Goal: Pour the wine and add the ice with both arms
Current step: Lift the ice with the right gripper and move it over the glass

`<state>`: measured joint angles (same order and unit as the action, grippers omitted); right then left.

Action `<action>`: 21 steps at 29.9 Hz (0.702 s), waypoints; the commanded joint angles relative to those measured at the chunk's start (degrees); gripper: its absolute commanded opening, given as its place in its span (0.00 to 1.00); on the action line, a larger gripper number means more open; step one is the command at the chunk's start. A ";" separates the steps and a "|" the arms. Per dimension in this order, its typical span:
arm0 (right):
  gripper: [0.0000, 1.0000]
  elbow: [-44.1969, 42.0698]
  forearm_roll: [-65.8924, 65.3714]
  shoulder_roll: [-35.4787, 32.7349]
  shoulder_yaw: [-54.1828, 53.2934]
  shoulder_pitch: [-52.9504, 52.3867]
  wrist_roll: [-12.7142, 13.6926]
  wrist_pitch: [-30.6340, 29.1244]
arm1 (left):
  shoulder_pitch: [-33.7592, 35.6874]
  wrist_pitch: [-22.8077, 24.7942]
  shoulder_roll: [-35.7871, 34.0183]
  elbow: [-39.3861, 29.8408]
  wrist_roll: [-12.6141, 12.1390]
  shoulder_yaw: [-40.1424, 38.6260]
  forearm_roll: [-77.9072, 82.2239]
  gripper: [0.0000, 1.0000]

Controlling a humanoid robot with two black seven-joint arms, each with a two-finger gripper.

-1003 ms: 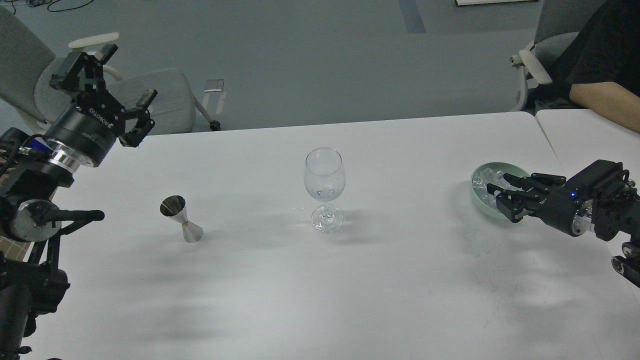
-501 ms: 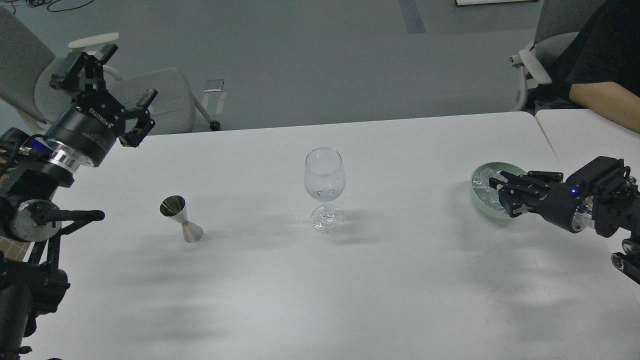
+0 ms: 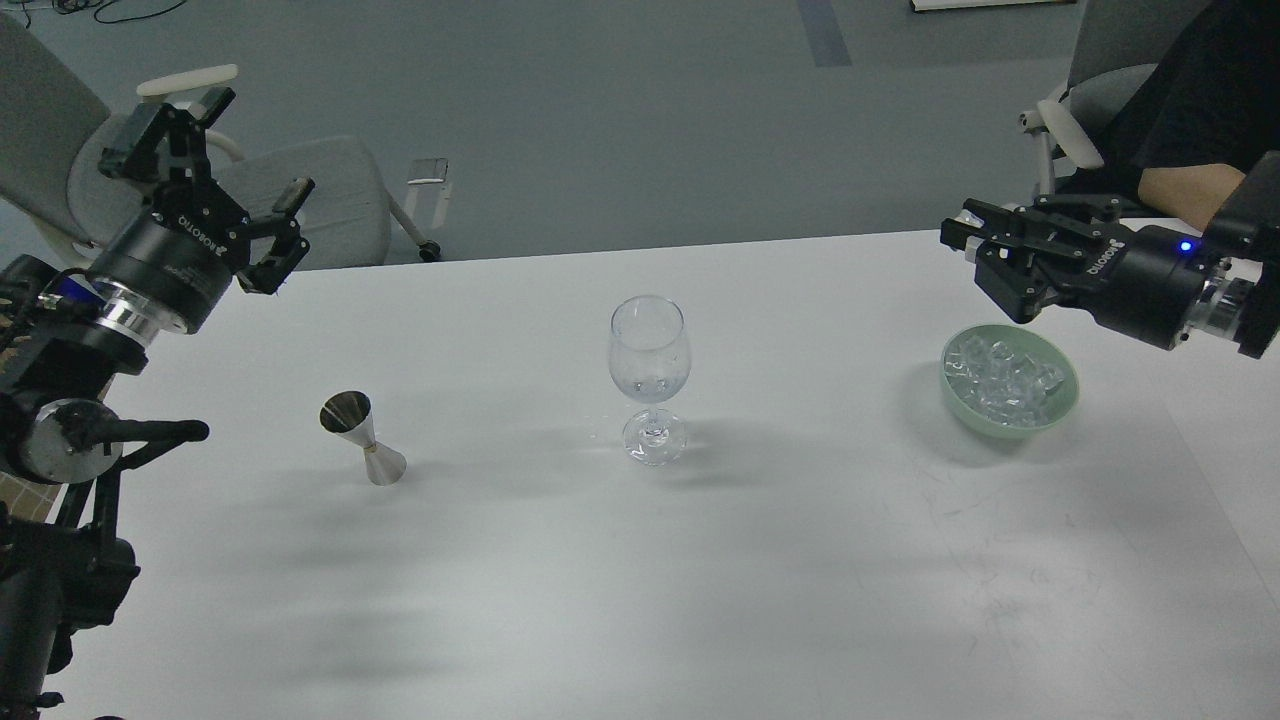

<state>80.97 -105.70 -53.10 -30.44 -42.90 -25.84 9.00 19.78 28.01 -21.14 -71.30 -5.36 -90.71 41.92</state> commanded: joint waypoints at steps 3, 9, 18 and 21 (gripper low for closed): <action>0.00 0.69 2.25 6.94 1.70 -6.48 -0.09 -5.38 | 0.08 -0.01 0.22 0.02 0.00 0.01 0.00 0.98; 0.00 -0.54 2.25 14.15 5.82 -10.62 -0.09 -8.21 | 0.08 -0.01 0.13 -0.07 0.00 0.01 0.00 0.98; 0.00 -7.57 1.90 23.03 11.72 -14.84 -0.09 -8.30 | 0.26 -0.01 0.13 0.02 0.00 0.01 0.09 0.98; 0.00 -9.07 1.90 25.76 12.51 -15.72 -0.09 -8.47 | 0.61 -0.01 0.05 0.02 0.00 0.01 0.00 0.98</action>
<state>73.47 -103.76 -30.08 -18.76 -57.73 -25.94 0.69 20.12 28.00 -20.96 -71.32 -5.36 -90.70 41.99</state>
